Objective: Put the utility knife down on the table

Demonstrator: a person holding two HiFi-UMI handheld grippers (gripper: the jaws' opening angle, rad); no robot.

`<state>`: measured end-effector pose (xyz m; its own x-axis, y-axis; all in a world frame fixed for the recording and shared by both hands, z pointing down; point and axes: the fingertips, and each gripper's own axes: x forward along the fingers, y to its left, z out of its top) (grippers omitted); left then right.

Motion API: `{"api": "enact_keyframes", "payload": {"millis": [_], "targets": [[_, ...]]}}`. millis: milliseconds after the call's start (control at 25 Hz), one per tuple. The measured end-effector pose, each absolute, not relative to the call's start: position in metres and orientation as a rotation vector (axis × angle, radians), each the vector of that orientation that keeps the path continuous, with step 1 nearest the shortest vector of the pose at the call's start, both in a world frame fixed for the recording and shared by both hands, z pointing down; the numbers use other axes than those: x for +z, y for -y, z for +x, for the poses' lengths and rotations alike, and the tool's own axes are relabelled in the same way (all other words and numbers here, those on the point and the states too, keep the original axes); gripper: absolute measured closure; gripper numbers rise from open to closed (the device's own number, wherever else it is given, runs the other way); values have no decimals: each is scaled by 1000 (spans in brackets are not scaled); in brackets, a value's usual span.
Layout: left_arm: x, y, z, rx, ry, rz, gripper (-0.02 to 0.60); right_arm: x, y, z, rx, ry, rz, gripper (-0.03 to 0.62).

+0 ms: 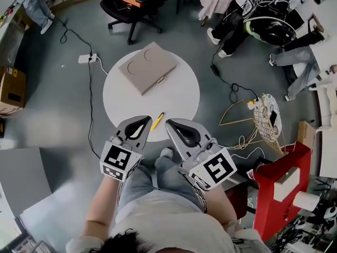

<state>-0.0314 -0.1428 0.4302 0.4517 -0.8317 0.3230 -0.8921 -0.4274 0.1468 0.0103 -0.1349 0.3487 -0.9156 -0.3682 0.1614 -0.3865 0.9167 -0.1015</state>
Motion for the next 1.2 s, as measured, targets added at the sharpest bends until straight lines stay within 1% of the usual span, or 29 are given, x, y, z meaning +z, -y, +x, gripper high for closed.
{"api": "enact_keyframes", "payload": {"millis": [320,560,960,1200], "targets": [[344,115,-42,74,1470,2568,572,328,111,-7,160,2951,639,586],[302,93,-51,-12,1419,2661,572,313,98,-18,160,2970,698,586],[286,73,-50,-69,1352,2765,572,294,78,-17,161,3015,791,586],[282,70,-52,-49,1344,2806,572,282,74,-19,128,3033,823,586]]}}
